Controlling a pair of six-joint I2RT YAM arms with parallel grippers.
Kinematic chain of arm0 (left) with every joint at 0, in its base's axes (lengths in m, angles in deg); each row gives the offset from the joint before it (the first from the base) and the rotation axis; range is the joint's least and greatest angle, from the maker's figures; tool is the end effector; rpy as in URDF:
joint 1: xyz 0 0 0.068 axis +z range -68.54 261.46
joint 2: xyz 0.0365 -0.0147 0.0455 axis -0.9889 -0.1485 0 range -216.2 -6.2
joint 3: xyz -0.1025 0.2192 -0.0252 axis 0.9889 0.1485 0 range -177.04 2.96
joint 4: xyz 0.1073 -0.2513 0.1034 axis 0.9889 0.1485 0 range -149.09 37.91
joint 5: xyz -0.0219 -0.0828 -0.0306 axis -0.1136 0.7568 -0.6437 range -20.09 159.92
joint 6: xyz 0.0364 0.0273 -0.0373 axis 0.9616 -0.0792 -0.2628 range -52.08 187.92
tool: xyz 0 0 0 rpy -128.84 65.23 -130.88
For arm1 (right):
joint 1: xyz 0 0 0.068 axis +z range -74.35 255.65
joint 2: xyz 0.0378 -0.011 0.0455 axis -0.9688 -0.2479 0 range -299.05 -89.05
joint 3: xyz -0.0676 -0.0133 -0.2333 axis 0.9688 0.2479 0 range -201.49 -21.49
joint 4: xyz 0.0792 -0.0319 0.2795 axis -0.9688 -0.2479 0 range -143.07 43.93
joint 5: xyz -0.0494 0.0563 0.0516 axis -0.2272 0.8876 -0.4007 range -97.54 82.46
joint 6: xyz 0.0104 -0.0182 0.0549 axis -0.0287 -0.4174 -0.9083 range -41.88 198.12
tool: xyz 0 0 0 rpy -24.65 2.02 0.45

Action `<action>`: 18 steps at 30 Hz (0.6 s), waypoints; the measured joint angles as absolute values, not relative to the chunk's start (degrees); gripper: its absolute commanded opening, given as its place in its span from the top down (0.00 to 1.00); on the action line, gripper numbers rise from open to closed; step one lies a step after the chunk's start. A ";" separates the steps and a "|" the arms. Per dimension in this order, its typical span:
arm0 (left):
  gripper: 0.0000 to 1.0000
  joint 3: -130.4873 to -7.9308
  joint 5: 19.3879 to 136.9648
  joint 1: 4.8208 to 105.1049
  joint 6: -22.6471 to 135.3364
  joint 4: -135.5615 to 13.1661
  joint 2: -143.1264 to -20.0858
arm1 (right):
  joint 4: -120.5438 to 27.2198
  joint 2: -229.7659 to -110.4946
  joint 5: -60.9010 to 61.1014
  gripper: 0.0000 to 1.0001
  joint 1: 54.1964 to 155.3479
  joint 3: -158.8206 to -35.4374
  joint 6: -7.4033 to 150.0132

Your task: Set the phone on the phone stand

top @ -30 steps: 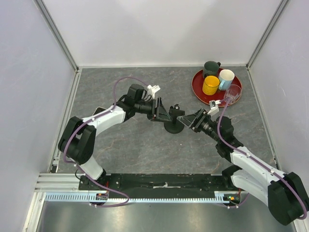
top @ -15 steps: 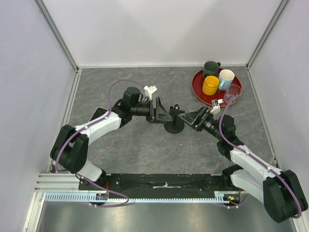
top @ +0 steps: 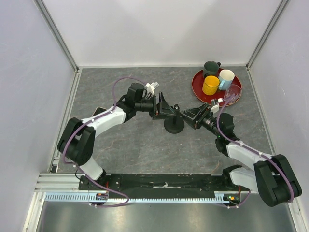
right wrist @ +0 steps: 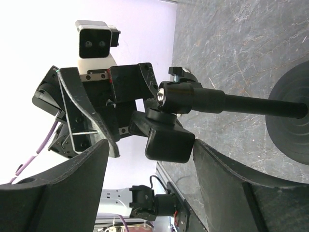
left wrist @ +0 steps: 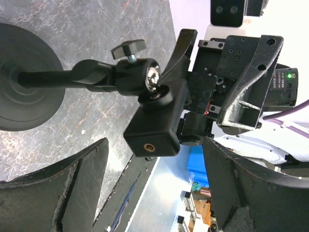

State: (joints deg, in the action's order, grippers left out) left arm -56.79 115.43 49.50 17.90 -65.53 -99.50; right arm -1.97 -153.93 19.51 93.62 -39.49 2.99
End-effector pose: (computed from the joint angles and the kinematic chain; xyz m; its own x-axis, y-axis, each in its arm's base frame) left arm 0.3150 -0.2325 0.1957 -0.9455 -0.0430 -0.3228 0.2882 0.3508 -0.8910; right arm 0.2474 0.1006 0.1577 -0.6951 0.6794 -0.2350 -0.1367 0.1960 0.9710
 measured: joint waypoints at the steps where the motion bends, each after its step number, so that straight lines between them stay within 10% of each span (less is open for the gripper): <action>1: 0.20 -56.90 115.15 49.50 17.80 -65.20 -99.89 | -1.18 -154.65 19.62 0.24 93.56 -39.49 2.27; 18: 0.63 -57.18 114.10 49.50 16.44 -67.30 -101.68 | 3.65 -159.77 20.36 0.60 93.40 -38.75 -1.52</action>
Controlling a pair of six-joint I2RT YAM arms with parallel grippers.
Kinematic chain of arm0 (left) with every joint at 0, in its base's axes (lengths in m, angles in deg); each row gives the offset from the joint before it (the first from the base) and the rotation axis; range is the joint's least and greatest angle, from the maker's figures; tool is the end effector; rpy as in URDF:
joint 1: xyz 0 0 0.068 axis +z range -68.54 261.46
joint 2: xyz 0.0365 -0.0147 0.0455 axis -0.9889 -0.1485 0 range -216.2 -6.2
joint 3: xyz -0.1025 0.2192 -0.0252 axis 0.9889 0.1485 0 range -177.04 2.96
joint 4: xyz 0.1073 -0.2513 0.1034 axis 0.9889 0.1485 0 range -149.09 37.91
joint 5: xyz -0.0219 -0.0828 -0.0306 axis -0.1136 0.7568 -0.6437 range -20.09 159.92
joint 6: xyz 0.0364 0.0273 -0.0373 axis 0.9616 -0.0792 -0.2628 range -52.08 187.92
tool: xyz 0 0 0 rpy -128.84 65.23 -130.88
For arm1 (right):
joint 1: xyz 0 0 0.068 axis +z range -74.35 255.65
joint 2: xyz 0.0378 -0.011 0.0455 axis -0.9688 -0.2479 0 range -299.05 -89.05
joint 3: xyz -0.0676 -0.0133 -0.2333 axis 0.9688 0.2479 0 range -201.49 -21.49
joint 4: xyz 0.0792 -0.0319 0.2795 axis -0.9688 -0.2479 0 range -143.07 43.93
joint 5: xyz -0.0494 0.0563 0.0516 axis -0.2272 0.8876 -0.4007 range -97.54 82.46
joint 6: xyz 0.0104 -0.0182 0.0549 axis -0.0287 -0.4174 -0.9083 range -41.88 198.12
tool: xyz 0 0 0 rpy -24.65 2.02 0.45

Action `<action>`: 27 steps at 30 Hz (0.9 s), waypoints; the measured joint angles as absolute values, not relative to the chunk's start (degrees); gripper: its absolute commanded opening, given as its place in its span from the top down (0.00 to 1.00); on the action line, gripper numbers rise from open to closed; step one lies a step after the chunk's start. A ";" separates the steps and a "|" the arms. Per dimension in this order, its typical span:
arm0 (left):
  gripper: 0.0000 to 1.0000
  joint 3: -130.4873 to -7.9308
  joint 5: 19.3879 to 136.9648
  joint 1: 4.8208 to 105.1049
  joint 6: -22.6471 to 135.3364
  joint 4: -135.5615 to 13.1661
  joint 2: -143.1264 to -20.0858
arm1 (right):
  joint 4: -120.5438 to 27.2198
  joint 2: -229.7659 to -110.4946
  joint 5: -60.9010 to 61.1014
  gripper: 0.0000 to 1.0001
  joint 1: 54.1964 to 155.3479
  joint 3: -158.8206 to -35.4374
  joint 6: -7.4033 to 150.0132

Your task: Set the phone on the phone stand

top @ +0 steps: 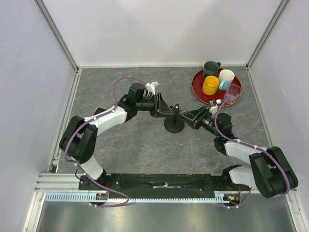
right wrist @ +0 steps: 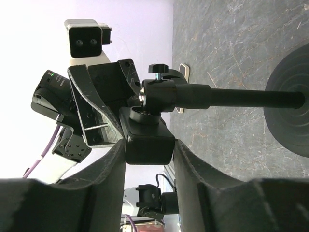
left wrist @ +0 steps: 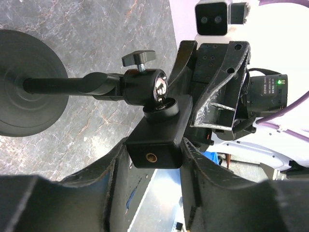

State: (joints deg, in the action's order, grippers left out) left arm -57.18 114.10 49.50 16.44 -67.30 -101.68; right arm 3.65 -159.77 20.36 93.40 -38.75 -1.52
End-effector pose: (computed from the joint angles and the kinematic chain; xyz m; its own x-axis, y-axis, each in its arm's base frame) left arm 0.3206 -0.2351 0.1864 -0.9497 -0.0688 -0.3056 0.2615 0.3632 -0.8943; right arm 0.2491 0.1007 0.1391 -0.7138 0.6842 -0.1494 -0.0672 0.1454 0.9871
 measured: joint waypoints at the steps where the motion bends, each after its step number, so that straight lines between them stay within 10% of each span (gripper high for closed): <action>1: 0.65 -57.14 114.06 49.52 16.33 -67.56 -101.75 | 3.67 -160.03 20.53 0.67 93.40 -38.75 -1.60; 12: 0.90 -55.76 115.43 49.89 15.41 -72.22 -102.82 | 4.70 -160.86 21.12 0.99 93.08 -38.75 -1.58; 27: 0.98 -53.57 115.54 49.87 14.65 -77.29 -103.21 | 4.63 -161.01 22.24 1.00 92.35 -39.04 -1.08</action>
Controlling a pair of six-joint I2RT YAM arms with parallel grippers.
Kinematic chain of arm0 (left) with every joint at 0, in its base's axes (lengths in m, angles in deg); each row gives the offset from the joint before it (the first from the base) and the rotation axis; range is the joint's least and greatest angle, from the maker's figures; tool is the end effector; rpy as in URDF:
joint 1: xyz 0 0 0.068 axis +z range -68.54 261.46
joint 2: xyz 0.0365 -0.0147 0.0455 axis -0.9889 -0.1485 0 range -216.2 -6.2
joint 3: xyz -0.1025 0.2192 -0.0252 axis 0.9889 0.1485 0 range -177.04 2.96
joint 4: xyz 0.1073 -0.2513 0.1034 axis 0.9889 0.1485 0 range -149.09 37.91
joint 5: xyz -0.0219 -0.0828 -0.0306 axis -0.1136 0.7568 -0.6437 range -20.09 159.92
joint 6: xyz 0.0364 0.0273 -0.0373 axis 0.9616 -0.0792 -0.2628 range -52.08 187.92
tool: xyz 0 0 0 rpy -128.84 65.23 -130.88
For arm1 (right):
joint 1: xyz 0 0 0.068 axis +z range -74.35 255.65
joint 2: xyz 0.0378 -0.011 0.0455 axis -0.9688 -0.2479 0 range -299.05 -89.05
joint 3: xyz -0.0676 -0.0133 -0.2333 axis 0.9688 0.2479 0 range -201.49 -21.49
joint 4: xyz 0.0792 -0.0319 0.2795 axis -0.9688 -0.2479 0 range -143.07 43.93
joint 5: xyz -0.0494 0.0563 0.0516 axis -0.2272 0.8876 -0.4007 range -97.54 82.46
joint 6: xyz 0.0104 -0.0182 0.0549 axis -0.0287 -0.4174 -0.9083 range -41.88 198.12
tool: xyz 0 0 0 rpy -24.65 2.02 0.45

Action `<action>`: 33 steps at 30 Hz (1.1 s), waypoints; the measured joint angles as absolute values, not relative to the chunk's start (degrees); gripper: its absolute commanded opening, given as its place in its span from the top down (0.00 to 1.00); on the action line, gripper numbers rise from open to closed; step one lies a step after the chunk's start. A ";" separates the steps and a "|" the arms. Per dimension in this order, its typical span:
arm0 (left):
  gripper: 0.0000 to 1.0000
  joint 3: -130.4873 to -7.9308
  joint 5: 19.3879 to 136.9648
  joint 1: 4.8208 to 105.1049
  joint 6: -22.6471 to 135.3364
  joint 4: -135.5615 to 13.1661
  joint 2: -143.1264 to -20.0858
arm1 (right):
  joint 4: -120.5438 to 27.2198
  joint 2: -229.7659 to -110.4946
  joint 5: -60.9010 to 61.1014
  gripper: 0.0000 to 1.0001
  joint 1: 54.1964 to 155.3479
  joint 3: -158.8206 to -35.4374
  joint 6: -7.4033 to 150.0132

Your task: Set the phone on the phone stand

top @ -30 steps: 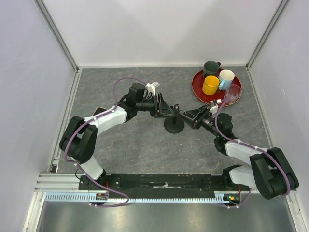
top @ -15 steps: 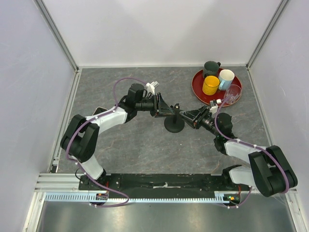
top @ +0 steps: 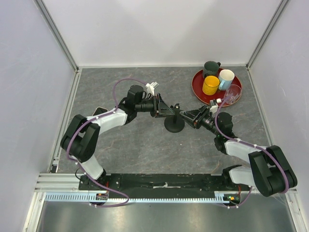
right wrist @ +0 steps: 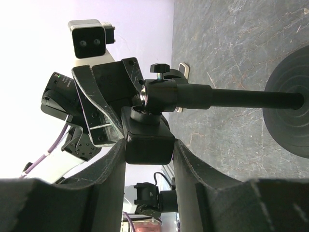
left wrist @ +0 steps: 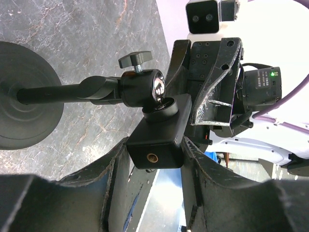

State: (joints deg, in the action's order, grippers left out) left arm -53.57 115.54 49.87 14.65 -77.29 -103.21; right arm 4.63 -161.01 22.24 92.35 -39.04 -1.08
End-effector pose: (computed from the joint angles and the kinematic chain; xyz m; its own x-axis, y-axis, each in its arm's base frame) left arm 0.3201 -0.2327 0.1711 -0.9383 -0.0810 -0.3362 0.2972 0.3082 -0.9037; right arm 0.2515 0.0975 0.1373 -0.7231 0.6731 -0.1554 -0.0747 0.1474 0.9862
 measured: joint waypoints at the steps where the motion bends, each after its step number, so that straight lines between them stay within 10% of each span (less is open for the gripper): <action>1: 0.98 -53.40 115.56 49.87 14.50 -77.71 -103.23 | 4.41 -160.99 22.37 1.00 92.29 -39.14 -0.97; 19: 0.98 -52.61 117.46 49.98 11.68 -85.20 -106.69 | -3.28 -159.20 22.68 1.00 90.78 -42.64 3.47; 22: 0.96 -52.63 117.40 49.98 11.57 -85.18 -106.69 | -4.13 -159.18 22.76 0.85 90.63 -43.12 4.25; 29: 0.02 -52.55 113.01 49.50 12.55 -78.71 -103.76 | -2.30 -160.16 23.68 0.19 90.50 -43.14 4.36; 33: 0.00 -51.93 109.71 49.54 14.63 -68.72 -102.12 | -2.78 -159.46 25.65 0.02 90.56 -43.76 6.35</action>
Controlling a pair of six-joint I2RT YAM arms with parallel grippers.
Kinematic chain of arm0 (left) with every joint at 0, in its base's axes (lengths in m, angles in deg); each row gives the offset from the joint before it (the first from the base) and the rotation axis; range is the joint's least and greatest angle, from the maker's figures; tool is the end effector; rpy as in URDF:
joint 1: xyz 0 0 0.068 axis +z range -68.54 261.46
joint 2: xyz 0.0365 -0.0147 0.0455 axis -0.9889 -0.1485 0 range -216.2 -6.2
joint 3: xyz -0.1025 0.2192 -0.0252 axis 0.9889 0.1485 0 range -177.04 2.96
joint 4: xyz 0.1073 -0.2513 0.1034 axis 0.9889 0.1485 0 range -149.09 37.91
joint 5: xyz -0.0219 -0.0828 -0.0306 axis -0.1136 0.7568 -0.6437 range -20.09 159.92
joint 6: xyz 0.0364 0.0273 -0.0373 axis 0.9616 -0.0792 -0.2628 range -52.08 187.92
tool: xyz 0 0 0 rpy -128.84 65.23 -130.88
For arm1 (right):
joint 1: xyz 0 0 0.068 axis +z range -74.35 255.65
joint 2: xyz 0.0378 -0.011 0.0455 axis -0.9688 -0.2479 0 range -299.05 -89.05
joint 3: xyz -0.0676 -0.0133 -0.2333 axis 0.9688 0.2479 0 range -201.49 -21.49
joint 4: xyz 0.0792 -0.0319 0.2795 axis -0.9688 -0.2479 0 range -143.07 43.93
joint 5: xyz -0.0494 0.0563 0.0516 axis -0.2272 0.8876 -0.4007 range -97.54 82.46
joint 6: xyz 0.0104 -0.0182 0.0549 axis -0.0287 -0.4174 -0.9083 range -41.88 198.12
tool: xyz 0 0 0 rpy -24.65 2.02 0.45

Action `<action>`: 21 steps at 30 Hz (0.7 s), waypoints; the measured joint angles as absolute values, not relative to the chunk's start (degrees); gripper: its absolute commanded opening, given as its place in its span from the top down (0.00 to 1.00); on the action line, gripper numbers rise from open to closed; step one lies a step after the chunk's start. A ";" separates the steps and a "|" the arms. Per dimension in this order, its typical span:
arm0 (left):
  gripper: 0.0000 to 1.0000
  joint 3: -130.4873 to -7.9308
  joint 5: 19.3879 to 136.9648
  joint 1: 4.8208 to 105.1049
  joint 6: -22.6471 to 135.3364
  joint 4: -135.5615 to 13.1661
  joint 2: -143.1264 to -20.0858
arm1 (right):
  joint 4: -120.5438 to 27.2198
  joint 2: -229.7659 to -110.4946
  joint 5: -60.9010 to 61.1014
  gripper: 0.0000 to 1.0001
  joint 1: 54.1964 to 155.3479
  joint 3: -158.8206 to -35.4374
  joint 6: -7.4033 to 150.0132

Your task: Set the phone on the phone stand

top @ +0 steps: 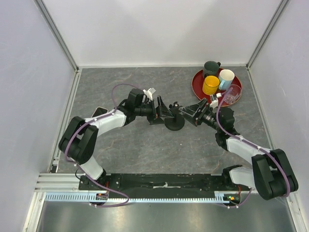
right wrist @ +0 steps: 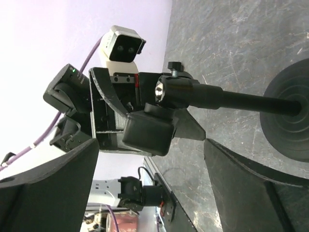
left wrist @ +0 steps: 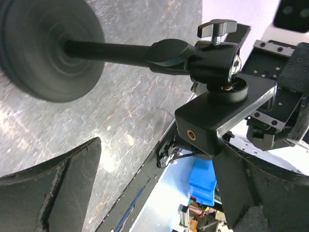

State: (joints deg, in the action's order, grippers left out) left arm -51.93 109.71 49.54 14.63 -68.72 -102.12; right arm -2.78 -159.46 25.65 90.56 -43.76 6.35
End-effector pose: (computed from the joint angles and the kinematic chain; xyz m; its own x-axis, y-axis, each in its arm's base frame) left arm 0.3114 -0.2262 0.1530 -0.9618 -0.1266 -0.2429 0.1655 0.4380 -0.8836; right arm 0.2655 0.0948 0.1573 -0.7308 0.6279 -0.2677 -0.1545 0.2298 0.9609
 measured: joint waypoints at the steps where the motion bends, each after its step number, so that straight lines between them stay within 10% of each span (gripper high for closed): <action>1: 0.00 -51.93 108.90 49.72 15.13 -66.41 -101.22 | -3.65 -158.87 26.13 0.02 90.52 -44.06 7.45; 17: 0.03 -46.99 104.74 57.28 26.12 -45.38 -75.24 | -26.84 -154.50 28.69 0.03 89.99 -54.40 28.67; 21: 0.04 -43.85 105.82 57.26 26.08 -44.59 -73.05 | -25.84 -158.17 28.91 0.19 89.99 -54.77 26.13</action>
State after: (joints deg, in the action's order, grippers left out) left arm -43.85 105.82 57.26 26.08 -44.59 -73.05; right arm -25.84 -158.17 28.91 89.99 -54.77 26.13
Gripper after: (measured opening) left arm 0.969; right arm 0.911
